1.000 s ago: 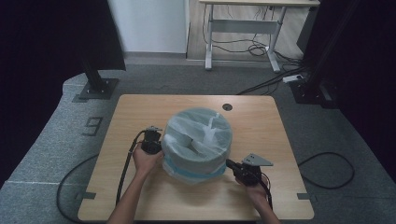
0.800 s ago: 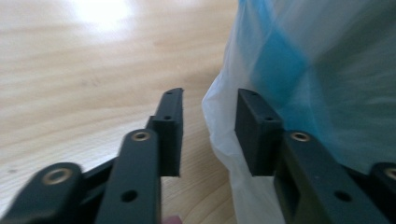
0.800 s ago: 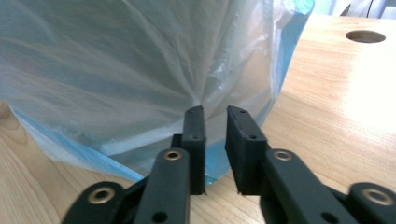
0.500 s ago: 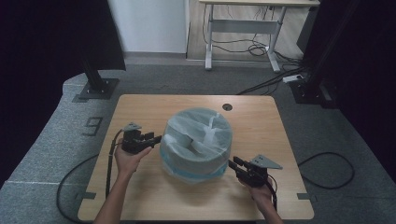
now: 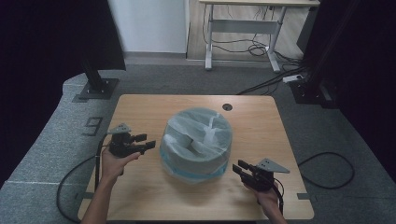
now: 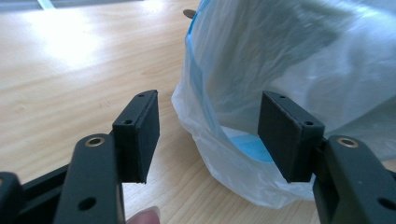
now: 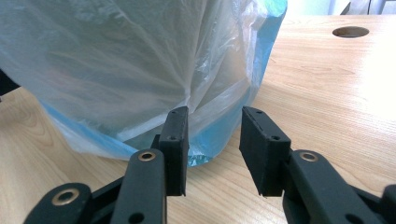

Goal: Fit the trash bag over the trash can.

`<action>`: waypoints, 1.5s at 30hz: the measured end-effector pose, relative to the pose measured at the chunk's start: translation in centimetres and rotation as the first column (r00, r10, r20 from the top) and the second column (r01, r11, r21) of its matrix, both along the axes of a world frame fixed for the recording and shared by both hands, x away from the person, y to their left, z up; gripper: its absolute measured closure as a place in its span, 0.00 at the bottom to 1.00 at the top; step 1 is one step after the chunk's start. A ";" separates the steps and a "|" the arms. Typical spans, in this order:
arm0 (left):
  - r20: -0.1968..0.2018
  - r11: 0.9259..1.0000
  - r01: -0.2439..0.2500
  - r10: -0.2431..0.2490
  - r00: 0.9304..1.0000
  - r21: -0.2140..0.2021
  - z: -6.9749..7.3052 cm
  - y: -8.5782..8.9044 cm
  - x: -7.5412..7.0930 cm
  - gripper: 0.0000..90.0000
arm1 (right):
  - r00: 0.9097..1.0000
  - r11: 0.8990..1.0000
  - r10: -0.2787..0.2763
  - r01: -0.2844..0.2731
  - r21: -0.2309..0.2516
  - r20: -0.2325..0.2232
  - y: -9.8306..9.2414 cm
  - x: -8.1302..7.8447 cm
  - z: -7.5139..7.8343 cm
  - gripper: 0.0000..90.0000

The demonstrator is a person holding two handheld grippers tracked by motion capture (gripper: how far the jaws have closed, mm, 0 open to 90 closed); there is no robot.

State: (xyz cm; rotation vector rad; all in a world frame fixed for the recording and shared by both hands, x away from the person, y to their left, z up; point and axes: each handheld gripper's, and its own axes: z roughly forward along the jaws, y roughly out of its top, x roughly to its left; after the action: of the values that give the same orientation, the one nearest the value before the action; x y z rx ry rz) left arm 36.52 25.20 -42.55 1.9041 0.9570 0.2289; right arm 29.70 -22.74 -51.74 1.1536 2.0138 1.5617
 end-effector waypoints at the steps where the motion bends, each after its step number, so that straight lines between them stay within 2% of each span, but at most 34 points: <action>1: 0.008 1.000 0.003 -0.003 1.000 0.003 0.5 0.0 -0.2 0.41 | 1.000 1.000 0.004 -0.004 -0.003 0.001 -0.1 -0.1 0.0 0.67; 6: 0.023 1.000 0.012 -0.011 1.000 -0.007 3.2 -0.9 -1.3 0.37 | 1.000 1.000 0.009 -0.009 -0.017 -0.001 -0.6 -0.6 -0.1 0.67; 11: 0.064 0.999 0.036 -0.038 0.997 0.028 5.4 -2.5 -1.8 0.35 | 1.000 1.000 0.004 -0.004 -0.017 -0.007 -1.2 -1.0 -0.2 0.66; 16: 0.056 0.997 0.071 -0.072 0.996 0.012 7.0 -4.0 -1.4 0.35 | 1.000 1.000 0.007 -0.008 -0.024 -0.009 -1.6 -1.2 -0.4 0.65; 19: 0.054 0.997 0.076 -0.077 0.996 0.023 7.8 -5.0 -1.0 0.36 | 1.000 1.000 0.006 -0.006 -0.026 -0.013 -2.0 -1.3 -0.5 0.65; 20: 0.051 0.996 0.079 -0.081 0.995 0.039 8.0 -5.3 -0.9 0.36 | 1.000 1.000 0.007 -0.008 -0.026 -0.016 -2.1 -1.3 -0.5 0.65; 21: 0.051 0.996 0.079 -0.082 0.995 0.051 8.2 -5.6 -0.7 0.36 | 1.000 1.000 0.008 -0.008 -0.023 -0.015 -2.2 -1.3 -0.5 0.64; 24: 0.044 0.996 0.078 -0.080 0.996 0.051 8.6 -6.2 -0.1 0.36 | 1.000 1.000 0.014 -0.014 -0.007 -0.019 -2.5 -1.6 -0.5 0.64; 28: 0.042 0.996 0.071 -0.073 0.996 0.060 8.8 -7.3 0.5 0.36 | 1.000 1.000 0.017 -0.017 -0.010 -0.026 -2.8 -1.8 -0.6 0.63; 35: 0.028 0.988 0.115 -0.119 0.993 0.100 9.0 -10.3 1.5 0.36 | 0.999 1.000 0.007 -0.007 -0.004 -0.036 -2.9 -1.8 -0.7 0.62; 45: -0.013 0.981 0.158 -0.158 0.987 0.108 9.0 -13.7 3.4 0.36 | 0.999 1.000 0.017 -0.017 -0.015 -0.046 -2.4 -1.8 -1.1 0.62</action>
State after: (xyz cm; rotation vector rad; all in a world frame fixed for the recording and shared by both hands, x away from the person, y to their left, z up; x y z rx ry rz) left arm 39.97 11.49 -33.54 2.0706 0.8046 0.1866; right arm 27.88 -25.15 -52.80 1.1799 2.0666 1.5387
